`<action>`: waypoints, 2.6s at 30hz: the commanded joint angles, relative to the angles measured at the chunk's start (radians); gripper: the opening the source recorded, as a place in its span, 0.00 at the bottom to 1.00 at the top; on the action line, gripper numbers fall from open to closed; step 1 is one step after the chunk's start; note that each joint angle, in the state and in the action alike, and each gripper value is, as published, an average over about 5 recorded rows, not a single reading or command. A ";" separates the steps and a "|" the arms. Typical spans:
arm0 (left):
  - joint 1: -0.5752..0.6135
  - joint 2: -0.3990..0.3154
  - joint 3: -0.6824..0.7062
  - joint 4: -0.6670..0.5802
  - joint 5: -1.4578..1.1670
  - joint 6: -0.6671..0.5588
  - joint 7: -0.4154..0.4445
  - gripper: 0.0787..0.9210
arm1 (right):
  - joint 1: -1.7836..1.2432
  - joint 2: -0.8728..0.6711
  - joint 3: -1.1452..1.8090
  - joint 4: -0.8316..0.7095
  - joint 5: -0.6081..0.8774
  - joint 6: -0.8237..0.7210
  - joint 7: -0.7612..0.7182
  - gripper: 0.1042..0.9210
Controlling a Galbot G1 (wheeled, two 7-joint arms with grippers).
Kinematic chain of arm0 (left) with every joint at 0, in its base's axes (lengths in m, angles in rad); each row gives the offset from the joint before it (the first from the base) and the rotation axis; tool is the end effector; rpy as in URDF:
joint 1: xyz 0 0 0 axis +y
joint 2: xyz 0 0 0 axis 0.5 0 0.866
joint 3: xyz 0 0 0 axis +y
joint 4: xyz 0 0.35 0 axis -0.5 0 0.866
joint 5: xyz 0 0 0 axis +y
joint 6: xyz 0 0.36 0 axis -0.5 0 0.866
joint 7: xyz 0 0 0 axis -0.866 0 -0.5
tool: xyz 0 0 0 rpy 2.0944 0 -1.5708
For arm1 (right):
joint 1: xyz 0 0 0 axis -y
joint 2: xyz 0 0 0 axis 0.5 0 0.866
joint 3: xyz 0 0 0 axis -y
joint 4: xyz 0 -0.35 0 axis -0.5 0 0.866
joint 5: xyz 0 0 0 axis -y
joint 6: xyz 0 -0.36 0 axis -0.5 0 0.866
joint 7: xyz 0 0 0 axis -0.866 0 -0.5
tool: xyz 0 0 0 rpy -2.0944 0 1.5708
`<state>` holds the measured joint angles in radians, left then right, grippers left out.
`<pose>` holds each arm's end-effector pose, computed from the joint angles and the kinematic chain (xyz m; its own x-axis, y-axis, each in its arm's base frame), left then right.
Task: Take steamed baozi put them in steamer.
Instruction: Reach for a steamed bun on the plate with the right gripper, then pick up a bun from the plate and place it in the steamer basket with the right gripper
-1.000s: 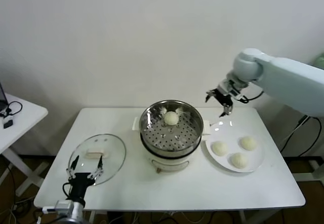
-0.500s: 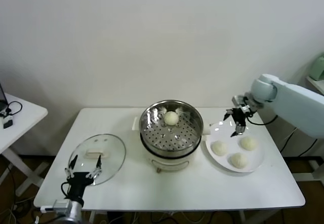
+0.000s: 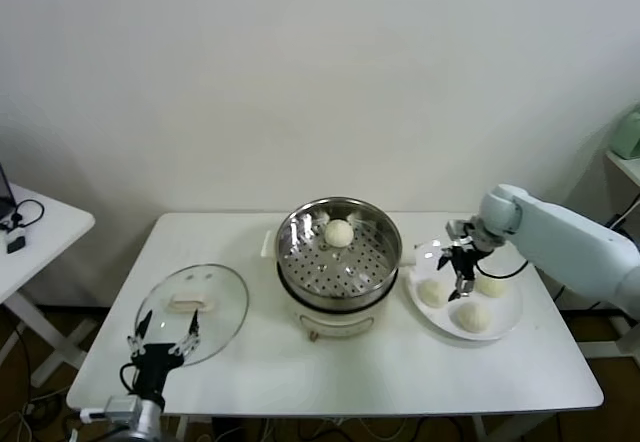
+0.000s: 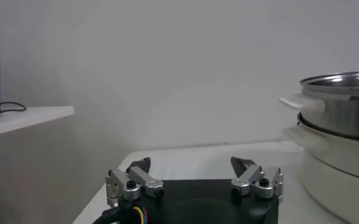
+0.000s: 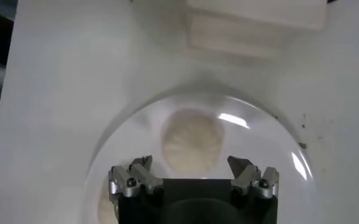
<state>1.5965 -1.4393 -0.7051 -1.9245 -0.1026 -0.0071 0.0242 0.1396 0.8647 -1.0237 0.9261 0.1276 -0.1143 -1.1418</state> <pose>0.1709 0.0900 -0.3571 -0.9813 -0.0979 0.1654 -0.0820 0.9916 0.1005 0.5751 -0.1486 -0.2251 -0.0360 -0.1734 0.9842 -0.9984 -0.0378 -0.0432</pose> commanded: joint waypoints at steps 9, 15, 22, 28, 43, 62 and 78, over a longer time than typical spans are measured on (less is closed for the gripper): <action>-0.003 -0.004 0.001 -0.001 -0.012 0.007 -0.001 0.88 | -0.075 0.086 0.083 -0.129 -0.052 0.013 -0.004 0.88; -0.002 -0.006 0.000 0.001 -0.011 0.005 -0.001 0.88 | -0.078 0.108 0.099 -0.154 -0.066 0.019 -0.008 0.88; -0.002 -0.005 -0.004 0.002 -0.012 0.005 -0.001 0.88 | -0.080 0.111 0.103 -0.155 -0.069 0.020 -0.013 0.84; -0.002 -0.006 -0.002 -0.001 -0.012 0.005 0.000 0.88 | -0.072 0.106 0.101 -0.152 -0.067 0.023 -0.015 0.77; 0.003 -0.005 -0.008 -0.011 -0.018 0.005 -0.001 0.88 | 0.181 0.042 -0.059 -0.081 0.125 -0.006 -0.015 0.73; -0.004 -0.021 0.035 -0.034 0.002 0.010 0.001 0.88 | 0.665 0.229 -0.492 0.014 0.734 -0.119 0.020 0.73; 0.005 -0.022 0.031 -0.052 0.007 0.015 -0.006 0.88 | 0.428 0.544 -0.424 -0.058 0.706 -0.153 0.082 0.73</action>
<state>1.5995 -1.4598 -0.6715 -1.9733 -0.0969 0.0088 0.0199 0.6517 1.2375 -1.4363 0.9004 0.7910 -0.2495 -1.0823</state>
